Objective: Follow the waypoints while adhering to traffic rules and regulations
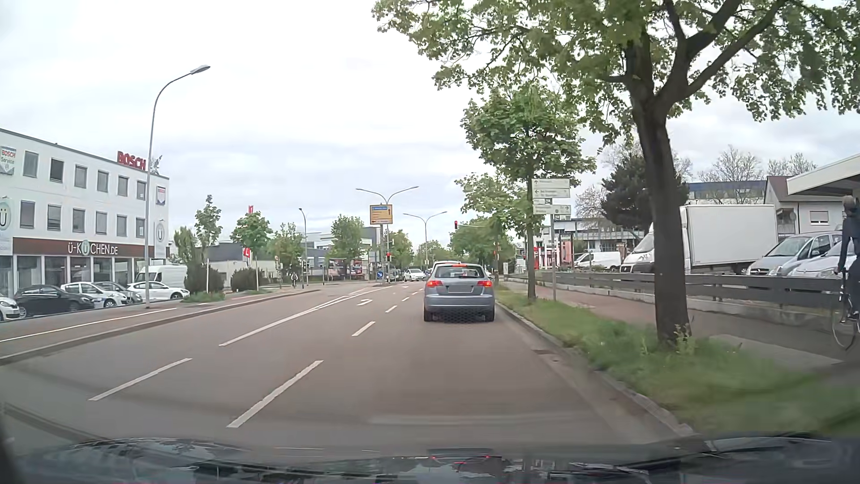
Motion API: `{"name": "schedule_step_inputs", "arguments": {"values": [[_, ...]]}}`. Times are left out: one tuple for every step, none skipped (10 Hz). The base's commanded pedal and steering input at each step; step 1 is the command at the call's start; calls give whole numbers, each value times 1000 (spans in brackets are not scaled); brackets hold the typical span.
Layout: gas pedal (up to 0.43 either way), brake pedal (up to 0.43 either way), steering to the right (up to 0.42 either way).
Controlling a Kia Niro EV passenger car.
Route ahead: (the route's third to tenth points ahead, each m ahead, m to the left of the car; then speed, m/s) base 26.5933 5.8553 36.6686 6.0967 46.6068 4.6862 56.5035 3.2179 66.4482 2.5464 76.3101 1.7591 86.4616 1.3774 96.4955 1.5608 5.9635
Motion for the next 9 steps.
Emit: {"name": "schedule_step_inputs", "arguments": {"values": [[0,183,-4],[0,165,-4],[0,159,-4],[0,159,-4],[0,152,-5],[0,159,-4],[0,159,-4],[0,159,-5],[0,159,-5]]}}
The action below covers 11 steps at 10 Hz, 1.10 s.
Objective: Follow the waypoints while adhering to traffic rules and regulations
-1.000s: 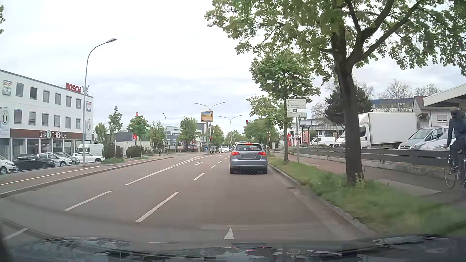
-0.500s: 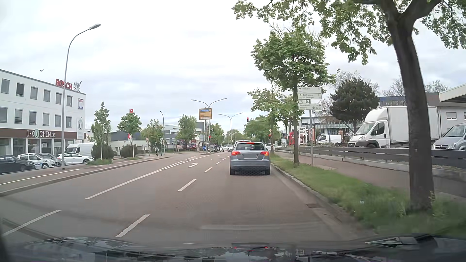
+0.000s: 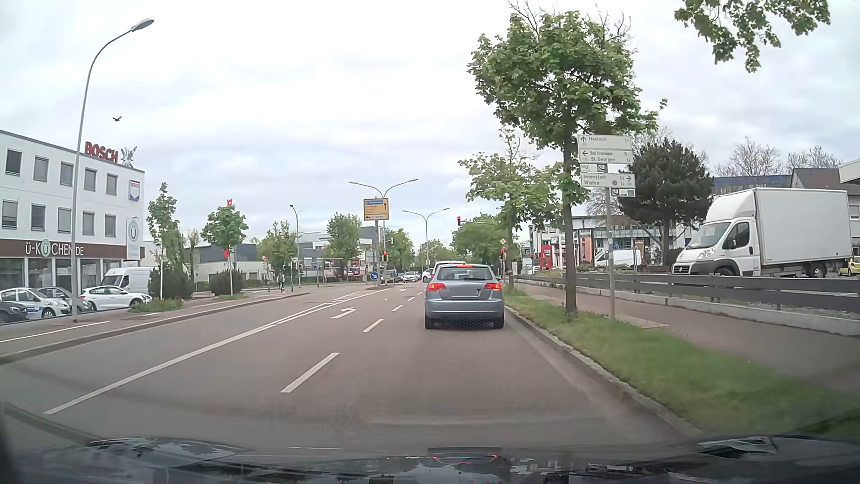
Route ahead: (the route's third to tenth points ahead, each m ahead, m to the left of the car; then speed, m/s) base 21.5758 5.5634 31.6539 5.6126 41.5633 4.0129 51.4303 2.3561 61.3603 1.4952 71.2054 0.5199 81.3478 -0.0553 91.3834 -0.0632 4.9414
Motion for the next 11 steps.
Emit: {"name": "schedule_step_inputs", "arguments": {"values": [[0,146,-5],[0,146,-5],[0,146,-5],[0,140,-6],[0,140,-6],[0,134,-5],[0,122,-3],[0,128,1],[0,122,2],[0,128,1],[0,122,0]]}}
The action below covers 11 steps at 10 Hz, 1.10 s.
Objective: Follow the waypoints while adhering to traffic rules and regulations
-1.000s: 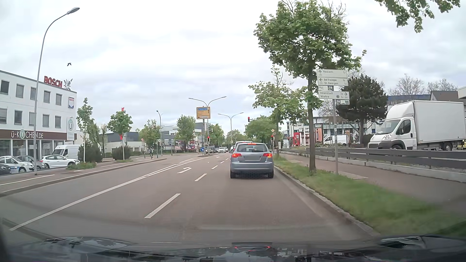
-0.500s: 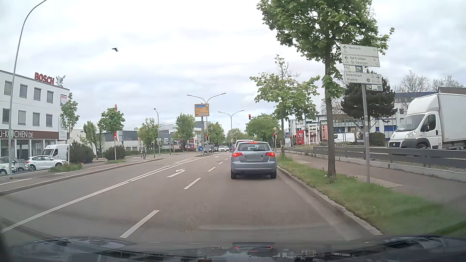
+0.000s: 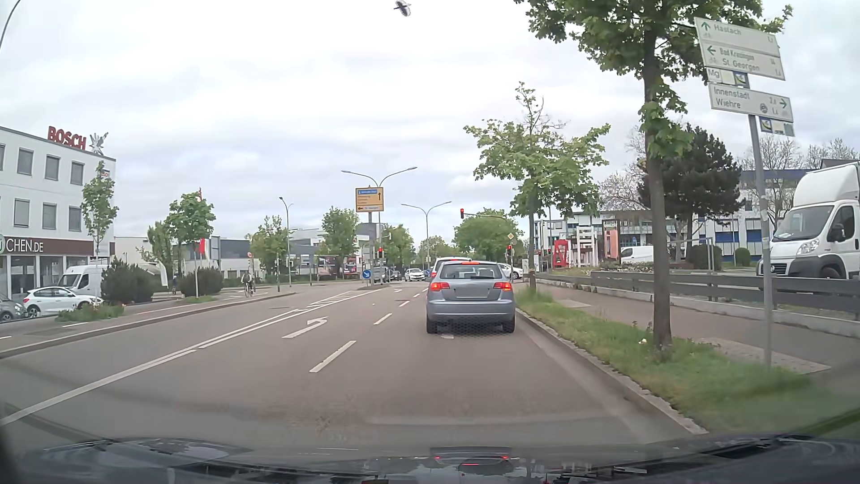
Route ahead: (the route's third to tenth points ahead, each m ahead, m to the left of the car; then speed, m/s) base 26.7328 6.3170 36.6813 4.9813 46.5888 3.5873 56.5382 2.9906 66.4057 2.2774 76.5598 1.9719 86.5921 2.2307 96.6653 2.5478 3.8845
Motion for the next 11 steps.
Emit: {"name": "schedule_step_inputs", "arguments": {"values": [[0,122,0],[0,122,3],[0,122,6],[0,128,6],[0,128,3],[0,128,2],[0,128,2],[0,128,1],[0,128,1],[0,122,1],[0,122,1]]}}
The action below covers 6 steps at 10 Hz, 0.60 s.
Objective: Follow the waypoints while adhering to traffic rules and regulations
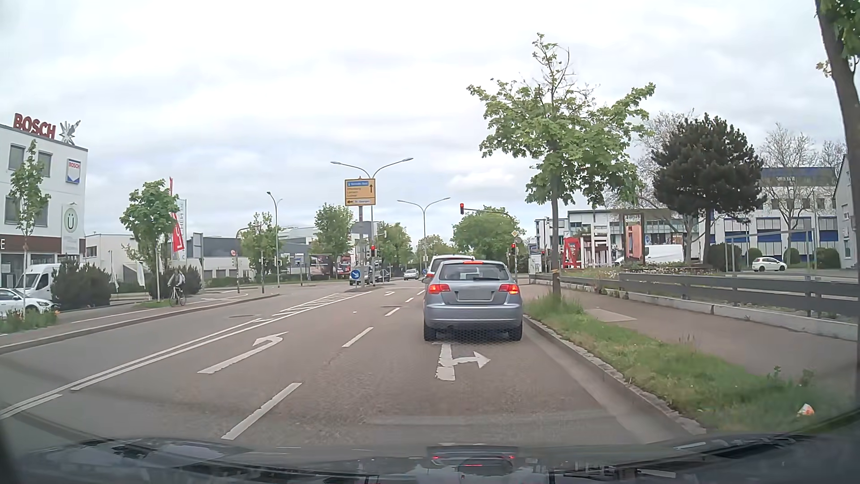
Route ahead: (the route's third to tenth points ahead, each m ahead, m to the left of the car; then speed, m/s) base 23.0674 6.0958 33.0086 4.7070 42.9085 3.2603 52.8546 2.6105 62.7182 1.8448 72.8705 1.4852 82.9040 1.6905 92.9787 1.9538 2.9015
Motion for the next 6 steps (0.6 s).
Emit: {"name": "schedule_step_inputs", "arguments": {"values": [[0,122,1],[0,122,1],[0,122,1],[0,122,1],[0,122,1],[0,122,1]]}}
